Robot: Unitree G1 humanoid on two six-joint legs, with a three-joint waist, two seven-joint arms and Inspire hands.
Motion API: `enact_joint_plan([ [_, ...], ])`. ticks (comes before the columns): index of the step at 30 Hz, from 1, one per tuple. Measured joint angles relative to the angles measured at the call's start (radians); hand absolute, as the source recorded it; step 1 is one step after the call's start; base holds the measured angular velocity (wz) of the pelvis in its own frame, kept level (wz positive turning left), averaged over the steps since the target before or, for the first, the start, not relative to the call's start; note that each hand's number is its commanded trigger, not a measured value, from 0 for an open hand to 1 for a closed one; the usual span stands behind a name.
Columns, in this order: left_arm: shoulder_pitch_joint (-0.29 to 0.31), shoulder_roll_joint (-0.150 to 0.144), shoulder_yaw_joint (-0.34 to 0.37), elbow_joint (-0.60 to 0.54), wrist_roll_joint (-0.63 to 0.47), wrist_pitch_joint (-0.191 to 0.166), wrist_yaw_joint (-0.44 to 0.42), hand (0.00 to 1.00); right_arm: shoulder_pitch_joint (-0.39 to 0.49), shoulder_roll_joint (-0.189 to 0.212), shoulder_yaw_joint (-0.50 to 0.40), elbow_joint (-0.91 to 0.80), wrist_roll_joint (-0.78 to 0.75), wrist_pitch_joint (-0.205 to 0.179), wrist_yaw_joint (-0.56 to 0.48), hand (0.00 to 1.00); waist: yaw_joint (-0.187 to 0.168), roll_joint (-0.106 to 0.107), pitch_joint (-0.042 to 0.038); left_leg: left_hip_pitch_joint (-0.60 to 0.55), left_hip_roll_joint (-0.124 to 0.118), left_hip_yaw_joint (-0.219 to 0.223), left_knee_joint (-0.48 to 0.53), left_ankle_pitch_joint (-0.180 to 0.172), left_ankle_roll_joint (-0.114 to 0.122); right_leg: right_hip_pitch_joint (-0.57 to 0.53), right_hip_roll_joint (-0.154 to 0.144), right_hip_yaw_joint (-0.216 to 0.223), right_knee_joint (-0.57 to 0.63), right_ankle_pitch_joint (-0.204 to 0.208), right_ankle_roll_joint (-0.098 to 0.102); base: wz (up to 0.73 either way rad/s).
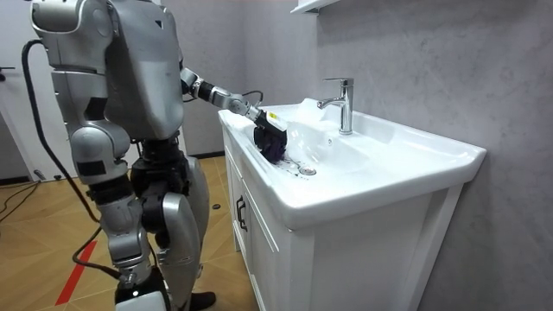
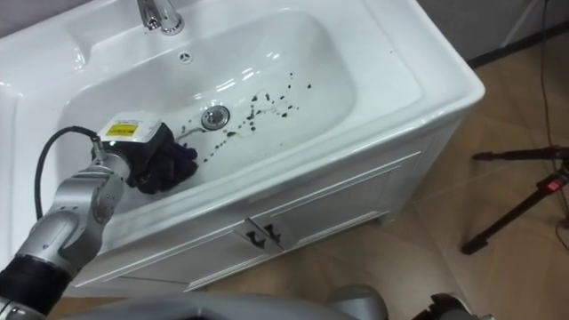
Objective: Wipe basin
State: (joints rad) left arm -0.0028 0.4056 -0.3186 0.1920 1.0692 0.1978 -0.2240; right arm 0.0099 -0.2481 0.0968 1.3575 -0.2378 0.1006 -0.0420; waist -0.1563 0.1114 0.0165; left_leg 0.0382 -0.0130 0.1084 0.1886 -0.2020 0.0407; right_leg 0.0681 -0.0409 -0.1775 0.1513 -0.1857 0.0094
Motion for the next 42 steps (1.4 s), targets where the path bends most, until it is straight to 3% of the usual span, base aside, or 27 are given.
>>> enact_joint_plan([
  [8,0.0,-0.013,-0.006,-0.007,-0.02,0.007,-0.006,1.0,0.001,0.0,0.0,0.0,0.006,0.0,-0.003,0.0,-0.007,0.001,-0.0022,0.002,0.0,-0.002,0.001,0.0,0.0,0.002,0.0,0.01,0.001,0.0,0.0,-0.01],
  [15,-0.017,-0.046,-0.01,0.033,-0.056,0.016,0.0,1.0,0.008,0.0,-0.001,-0.022,0.064,0.0,-0.007,0.0,-0.008,-0.005,-0.005,0.009,0.001,0.026,0.001,0.0,0.0,0.004,-0.001,0.015,0.01,0.0,0.0,0.0],
  [20,-0.03,-0.089,0.003,0.108,-0.065,0.024,0.051,1.0,0.046,0.002,-0.004,-0.055,0.115,0.001,-0.022,0.0,-0.01,-0.013,-0.0059,0.032,0.001,0.043,0.0,0.0,0.0,0.014,-0.008,0.026,0.02,-0.009,0.004,-0.04],
  [22,-0.054,-0.117,0.019,0.168,-0.118,0.029,0.089,1.0,0.073,0.006,-0.004,-0.1,0.111,0.011,-0.037,0.0,-0.012,-0.013,-0.006,0.028,0.002,0.055,-0.001,0.0,0.0,-0.002,-0.007,0.038,0.035,-0.013,0.005,-0.1],
  [25,-0.093,-0.125,0.023,0.226,-0.186,0.033,0.128,1.0,0.083,0.007,-0.004,-0.125,0.113,0.012,-0.046,0.0,-0.024,-0.013,-0.0061,0.015,0.002,0.055,-0.004,0.0,0.001,-0.022,-0.003,0.041,0.045,-0.013,0.005,-0.04],
  [28,-0.157,-0.148,0.025,0.362,-0.277,0.031,0.198,1.0,0.079,0.006,-0.012,-0.119,0.111,0.013,-0.057,0.0,-0.04,-0.009,-0.008,0.025,0.003,0.081,-0.019,0.002,0.004,-0.038,-0.002,0.064,0.069,-0.016,0.004,-0.22],
  [38,-0.268,-0.166,0.027,0.549,-0.437,0.02,0.326,1.0,0.128,0.007,-0.032,-0.116,0.086,0.052,-0.051,0.0,-0.139,-0.009,-0.0086,0.011,0.002,0.134,-0.022,0.002,0.004,-0.092,-0.004,0.098,0.109,-0.028,0.003,-0.14],
  [42,-0.33,-0.197,0.03,0.612,-0.545,0.019,0.372,1.0,0.141,0.007,-0.031,-0.092,0.071,0.055,-0.036,0.0,-0.151,-0.01,-0.0079,0.005,0.002,0.167,-0.022,0.002,0.004,-0.121,-0.004,0.131,0.128,-0.03,0.006,-0.23],
])
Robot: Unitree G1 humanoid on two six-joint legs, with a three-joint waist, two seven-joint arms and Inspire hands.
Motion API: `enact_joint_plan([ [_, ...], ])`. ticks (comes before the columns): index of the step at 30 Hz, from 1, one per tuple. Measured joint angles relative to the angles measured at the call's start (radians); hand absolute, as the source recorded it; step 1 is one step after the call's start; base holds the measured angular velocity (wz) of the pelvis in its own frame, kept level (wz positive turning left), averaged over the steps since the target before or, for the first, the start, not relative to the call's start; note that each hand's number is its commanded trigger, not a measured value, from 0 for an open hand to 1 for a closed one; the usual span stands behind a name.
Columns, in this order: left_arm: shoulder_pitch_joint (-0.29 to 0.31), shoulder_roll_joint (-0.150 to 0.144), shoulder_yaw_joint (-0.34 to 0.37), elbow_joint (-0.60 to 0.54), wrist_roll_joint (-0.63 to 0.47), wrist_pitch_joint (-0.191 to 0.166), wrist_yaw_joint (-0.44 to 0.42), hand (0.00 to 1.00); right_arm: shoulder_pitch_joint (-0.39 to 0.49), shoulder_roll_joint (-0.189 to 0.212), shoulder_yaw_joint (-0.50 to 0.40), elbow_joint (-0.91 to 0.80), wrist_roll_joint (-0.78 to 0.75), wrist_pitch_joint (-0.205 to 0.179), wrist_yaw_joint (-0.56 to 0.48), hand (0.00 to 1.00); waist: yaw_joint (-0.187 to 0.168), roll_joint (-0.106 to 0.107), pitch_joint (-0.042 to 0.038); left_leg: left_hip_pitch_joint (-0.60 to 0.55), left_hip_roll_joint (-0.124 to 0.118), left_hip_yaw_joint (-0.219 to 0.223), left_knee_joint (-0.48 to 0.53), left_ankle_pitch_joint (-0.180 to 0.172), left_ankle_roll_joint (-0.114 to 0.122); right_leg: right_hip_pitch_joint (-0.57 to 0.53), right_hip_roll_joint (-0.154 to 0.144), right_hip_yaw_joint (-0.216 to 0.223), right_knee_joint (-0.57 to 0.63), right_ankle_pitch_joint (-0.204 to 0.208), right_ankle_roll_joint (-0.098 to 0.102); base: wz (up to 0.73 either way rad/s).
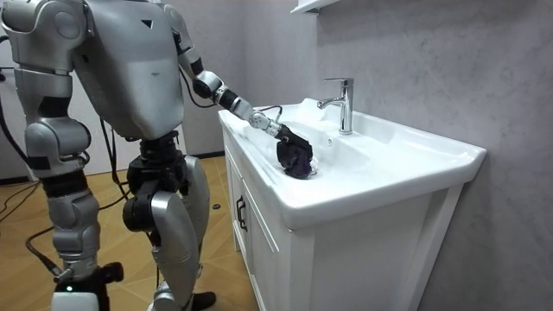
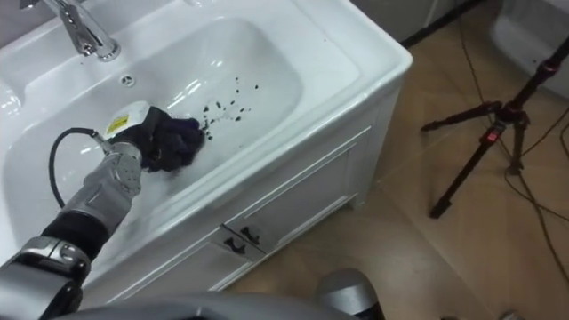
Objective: Wipe basin
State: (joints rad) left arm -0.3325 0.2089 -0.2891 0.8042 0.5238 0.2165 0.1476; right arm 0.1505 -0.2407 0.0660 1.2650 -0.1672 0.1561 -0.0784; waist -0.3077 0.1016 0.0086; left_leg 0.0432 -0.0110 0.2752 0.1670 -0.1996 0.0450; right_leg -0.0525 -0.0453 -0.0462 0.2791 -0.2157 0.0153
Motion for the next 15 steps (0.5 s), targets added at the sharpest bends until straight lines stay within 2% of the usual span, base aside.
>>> enact_joint_plan([
  [3,-0.07,-0.021,0.0,0.064,-0.099,-0.007,0.019,1.0,-0.011,0.004,0.001,0.015,0.0,0.012,0.008,0.0,-0.021,-0.004,0.0021,-0.013,-0.002,0.013,0.006,0.0,0.0,-0.023,-0.003,0.013,0.016,-0.003,0.003,-0.11],
  [6,-0.134,-0.036,-0.011,0.115,-0.124,-0.027,0.039,1.0,-0.019,0.008,0.001,0.019,-0.003,0.012,0.012,0.0,-0.044,-0.012,0.0081,-0.036,-0.002,0.024,0.022,0.0,0.0,-0.047,-0.007,0.018,0.035,-0.004,0.005,-0.02],
  [9,-0.157,-0.041,-0.012,0.126,-0.13,-0.047,0.062,1.0,-0.022,0.007,0.005,0.017,-0.007,0.015,0.017,0.0,-0.05,-0.022,0.0143,-0.042,-0.002,0.026,0.023,0.0,0.001,-0.063,-0.005,0.027,0.05,-0.006,0.004,-0.05],
  [15,-0.18,-0.047,-0.033,0.13,-0.138,-0.05,0.091,1.0,-0.056,0.009,0.024,0.017,-0.04,0.02,0.016,0.0,-0.051,-0.021,0.0146,-0.063,-0.001,0.035,0.021,-0.002,0.008,-0.099,-0.003,0.043,0.072,-0.004,0.004,-0.07],
])
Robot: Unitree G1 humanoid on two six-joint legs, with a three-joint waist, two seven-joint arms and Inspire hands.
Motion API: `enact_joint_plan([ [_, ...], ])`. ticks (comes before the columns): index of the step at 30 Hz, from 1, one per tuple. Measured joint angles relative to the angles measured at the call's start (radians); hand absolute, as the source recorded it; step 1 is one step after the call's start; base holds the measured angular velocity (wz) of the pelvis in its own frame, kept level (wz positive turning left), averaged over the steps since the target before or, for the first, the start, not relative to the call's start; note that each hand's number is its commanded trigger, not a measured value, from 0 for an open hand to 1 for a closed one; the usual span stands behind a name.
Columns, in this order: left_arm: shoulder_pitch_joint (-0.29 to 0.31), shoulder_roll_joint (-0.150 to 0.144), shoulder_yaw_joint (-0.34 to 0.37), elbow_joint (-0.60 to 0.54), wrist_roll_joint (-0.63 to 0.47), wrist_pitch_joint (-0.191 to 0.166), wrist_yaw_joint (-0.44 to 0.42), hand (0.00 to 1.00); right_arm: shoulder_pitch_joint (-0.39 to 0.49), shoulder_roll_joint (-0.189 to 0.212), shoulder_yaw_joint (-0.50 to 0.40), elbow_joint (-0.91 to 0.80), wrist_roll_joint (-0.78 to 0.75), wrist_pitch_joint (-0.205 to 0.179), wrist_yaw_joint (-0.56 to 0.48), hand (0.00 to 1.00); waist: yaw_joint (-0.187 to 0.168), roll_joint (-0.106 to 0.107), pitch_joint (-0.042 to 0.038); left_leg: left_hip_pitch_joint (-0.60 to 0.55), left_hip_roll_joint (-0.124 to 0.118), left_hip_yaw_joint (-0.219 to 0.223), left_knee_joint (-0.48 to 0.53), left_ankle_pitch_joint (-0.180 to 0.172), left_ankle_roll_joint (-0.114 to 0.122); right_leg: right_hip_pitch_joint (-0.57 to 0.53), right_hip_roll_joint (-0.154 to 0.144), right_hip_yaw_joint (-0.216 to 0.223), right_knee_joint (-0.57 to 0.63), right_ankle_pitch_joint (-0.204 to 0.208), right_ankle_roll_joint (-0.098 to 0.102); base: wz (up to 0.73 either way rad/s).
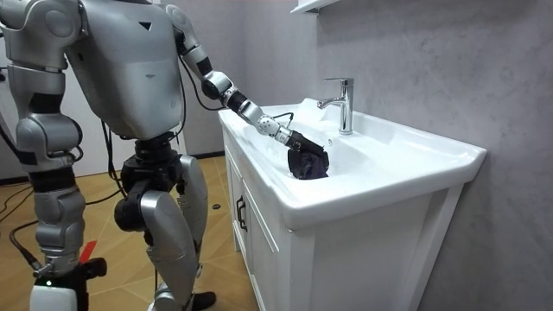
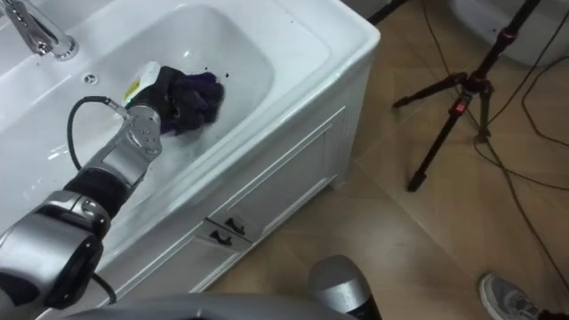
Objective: Wipe basin
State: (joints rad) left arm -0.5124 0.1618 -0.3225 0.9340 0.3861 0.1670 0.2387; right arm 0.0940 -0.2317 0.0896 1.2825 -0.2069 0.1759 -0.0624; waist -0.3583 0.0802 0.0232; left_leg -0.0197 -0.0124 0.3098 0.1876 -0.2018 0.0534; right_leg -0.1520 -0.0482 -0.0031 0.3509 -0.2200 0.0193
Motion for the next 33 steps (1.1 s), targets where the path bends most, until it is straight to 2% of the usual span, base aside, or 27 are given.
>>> enact_joint_plan([
  [7,-0.004,-0.015,0.001,-0.007,-0.01,0.0,0.053,1.0,-0.006,0.0,0.007,0.0,0.001,0.0,0.0,0.0,-0.004,0.0,0.0,0.0,-0.002,0.034,-0.001,-0.002,0.003,-0.023,0.0,0.025,0.028,-0.005,0.001,-0.1],
  [13,-0.015,-0.015,0.004,-0.007,-0.159,0.0,0.086,1.0,0.003,0.001,0.008,0.001,0.006,-0.001,-0.011,0.0,-0.021,-0.002,0.0009,0.013,0.0,0.054,-0.011,-0.003,0.004,-0.024,0.008,0.05,0.029,-0.005,0.002,-0.11],
  [16,-0.032,-0.014,0.004,-0.007,-0.199,0.0,0.09,1.0,0.008,0.0,0.008,0.004,0.007,0.0,-0.012,0.0,-0.02,-0.002,0.001,0.013,0.0,0.059,-0.014,-0.003,0.004,-0.027,0.01,0.055,0.028,-0.004,0.003,-0.06],
  [27,-0.047,-0.014,0.005,-0.01,-0.2,-0.003,0.141,1.0,0.011,0.001,0.046,0.0,0.011,0.001,-0.011,0.0,-0.019,-0.011,-0.0017,0.01,0.004,0.073,-0.024,-0.003,0.004,-0.032,0.017,0.059,0.007,0.008,0.003,-0.04],
  [31,-0.047,0.001,0.018,-0.035,-0.198,-0.003,0.147,1.0,0.022,0.002,0.049,-0.021,0.008,0.0,-0.01,0.0,0.0,-0.017,-0.0041,0.011,0.009,0.098,-0.026,-0.003,0.004,-0.036,0.026,0.078,-0.009,0.024,0.004,-0.18],
  [33,-0.055,0.01,0.025,-0.042,-0.199,-0.003,0.145,1.0,0.035,0.007,0.066,-0.027,0.004,0.0,-0.008,0.0,-0.001,-0.03,-0.008,0.011,0.011,0.099,-0.026,-0.003,0.004,-0.034,0.028,0.081,-0.012,0.027,0.004,-0.05],
])
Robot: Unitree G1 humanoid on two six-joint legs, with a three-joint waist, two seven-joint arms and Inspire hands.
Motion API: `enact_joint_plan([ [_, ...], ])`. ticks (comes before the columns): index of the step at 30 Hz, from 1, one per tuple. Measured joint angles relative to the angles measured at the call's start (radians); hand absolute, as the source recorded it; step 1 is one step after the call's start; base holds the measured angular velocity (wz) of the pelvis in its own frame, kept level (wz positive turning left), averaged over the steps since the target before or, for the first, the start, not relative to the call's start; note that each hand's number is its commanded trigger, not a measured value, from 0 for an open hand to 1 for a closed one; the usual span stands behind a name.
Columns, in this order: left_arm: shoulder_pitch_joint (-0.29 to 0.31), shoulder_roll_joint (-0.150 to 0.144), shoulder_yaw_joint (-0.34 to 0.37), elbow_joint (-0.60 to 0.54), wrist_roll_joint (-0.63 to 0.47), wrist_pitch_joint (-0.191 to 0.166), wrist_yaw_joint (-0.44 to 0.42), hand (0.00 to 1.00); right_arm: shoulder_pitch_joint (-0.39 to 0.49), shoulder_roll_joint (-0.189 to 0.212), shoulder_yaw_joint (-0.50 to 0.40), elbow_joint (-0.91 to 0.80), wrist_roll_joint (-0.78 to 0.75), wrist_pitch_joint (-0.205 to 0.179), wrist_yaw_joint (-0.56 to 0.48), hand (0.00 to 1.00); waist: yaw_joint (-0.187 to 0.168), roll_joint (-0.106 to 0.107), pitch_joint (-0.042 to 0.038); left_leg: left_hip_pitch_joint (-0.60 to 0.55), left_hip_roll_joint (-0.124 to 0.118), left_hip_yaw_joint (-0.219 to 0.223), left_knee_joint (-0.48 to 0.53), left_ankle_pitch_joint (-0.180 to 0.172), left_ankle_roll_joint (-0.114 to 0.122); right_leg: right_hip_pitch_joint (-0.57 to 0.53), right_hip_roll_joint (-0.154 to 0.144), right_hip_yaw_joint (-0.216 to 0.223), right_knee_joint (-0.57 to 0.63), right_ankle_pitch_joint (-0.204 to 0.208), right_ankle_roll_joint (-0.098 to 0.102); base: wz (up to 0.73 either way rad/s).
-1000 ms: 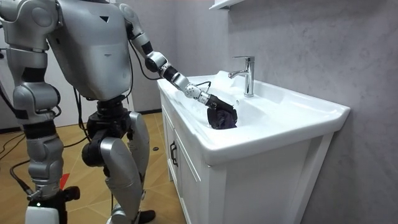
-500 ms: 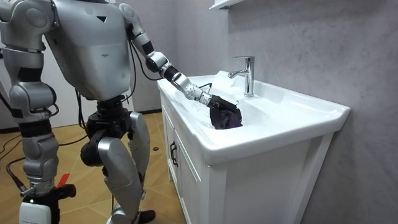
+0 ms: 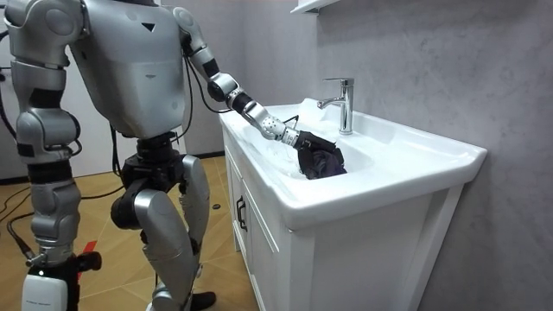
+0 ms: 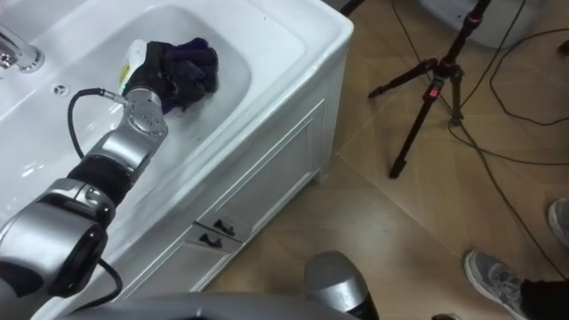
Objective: Wipe basin
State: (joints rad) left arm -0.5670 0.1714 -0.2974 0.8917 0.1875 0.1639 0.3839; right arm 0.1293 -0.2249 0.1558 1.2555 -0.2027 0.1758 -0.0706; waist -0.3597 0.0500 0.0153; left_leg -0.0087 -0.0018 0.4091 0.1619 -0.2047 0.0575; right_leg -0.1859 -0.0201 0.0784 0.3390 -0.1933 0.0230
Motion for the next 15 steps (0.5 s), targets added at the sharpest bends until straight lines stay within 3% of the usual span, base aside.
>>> enact_joint_plan([
  [8,-0.023,0.008,0.026,0.0,0.0,0.001,0.001,1.0,0.033,0.024,-0.002,-0.037,0.0,0.028,0.008,0.0,0.003,-0.008,-0.0017,-0.002,0.01,0.018,-0.002,-0.001,-0.001,0.006,0.008,0.004,-0.032,0.024,-0.002,-0.06],
  [15,-0.032,0.013,0.05,0.098,-0.052,-0.002,-0.004,1.0,0.031,0.027,-0.003,-0.047,0.003,0.044,0.008,0.0,0.016,0.015,0.0011,0.035,0.022,0.053,-0.01,-0.006,-0.009,0.027,0.027,0.031,-0.034,0.036,-0.01,-0.17],
])
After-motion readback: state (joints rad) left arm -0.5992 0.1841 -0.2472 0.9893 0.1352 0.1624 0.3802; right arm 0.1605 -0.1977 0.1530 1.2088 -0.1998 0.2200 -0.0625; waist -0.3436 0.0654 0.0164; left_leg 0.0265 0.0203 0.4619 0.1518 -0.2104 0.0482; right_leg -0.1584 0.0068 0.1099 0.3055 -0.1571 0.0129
